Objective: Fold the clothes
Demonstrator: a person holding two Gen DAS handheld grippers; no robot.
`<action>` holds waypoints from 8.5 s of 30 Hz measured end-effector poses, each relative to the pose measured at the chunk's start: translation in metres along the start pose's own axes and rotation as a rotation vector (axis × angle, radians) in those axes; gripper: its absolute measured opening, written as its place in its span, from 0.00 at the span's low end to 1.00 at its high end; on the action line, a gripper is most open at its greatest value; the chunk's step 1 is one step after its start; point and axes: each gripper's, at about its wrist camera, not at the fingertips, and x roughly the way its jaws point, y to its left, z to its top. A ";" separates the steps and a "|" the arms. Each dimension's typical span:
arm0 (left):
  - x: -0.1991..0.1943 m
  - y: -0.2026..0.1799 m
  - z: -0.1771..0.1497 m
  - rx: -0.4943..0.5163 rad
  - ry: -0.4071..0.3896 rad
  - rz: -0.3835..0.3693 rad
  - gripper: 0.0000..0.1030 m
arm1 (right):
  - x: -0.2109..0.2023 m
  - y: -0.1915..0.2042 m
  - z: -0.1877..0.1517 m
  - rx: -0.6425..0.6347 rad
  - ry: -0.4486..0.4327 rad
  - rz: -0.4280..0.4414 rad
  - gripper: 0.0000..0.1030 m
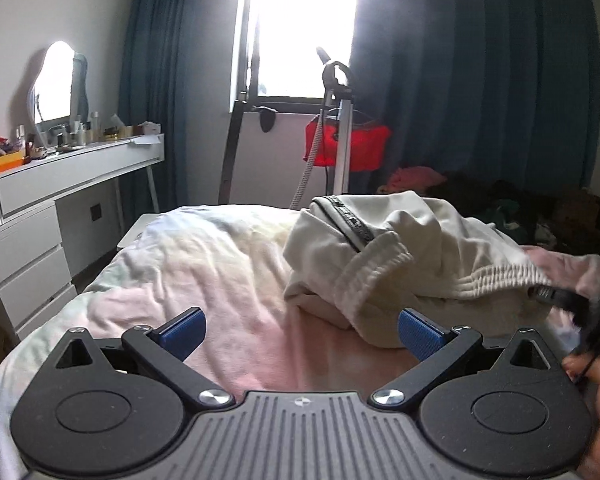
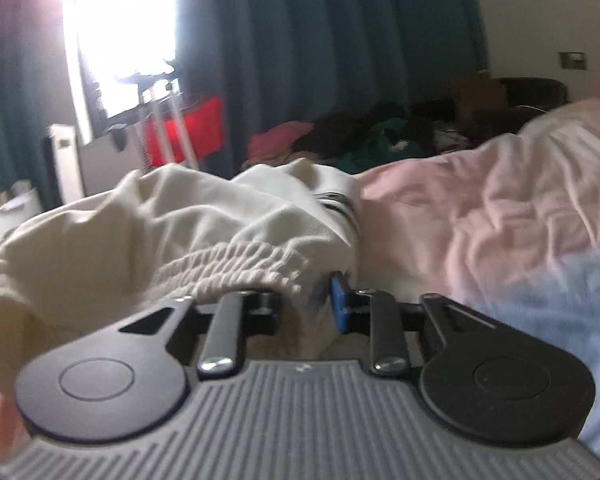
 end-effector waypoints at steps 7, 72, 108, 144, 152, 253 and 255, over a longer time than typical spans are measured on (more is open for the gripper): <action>-0.001 -0.012 -0.003 0.042 0.020 -0.041 1.00 | -0.079 0.011 0.030 -0.156 -0.049 0.110 0.11; -0.004 0.053 -0.027 -0.212 0.528 -0.141 0.86 | -0.207 -0.136 -0.060 0.542 0.490 0.298 0.83; 0.063 0.250 0.162 -0.356 0.232 0.192 0.15 | -0.196 0.185 -0.096 0.559 0.672 0.790 0.11; -0.034 0.141 0.087 -0.049 0.092 0.137 0.91 | -0.293 0.128 0.011 -0.142 0.143 0.660 0.91; -0.107 0.031 0.046 -0.014 -0.069 -0.030 0.92 | -0.294 0.045 0.018 -0.318 -0.088 0.444 0.91; 0.036 0.044 -0.023 -0.362 0.207 -0.155 0.72 | 0.129 0.134 0.062 0.243 0.379 0.300 0.05; 0.033 0.041 -0.024 -0.369 0.206 -0.173 0.72 | 0.103 0.120 0.078 0.262 0.304 0.335 0.05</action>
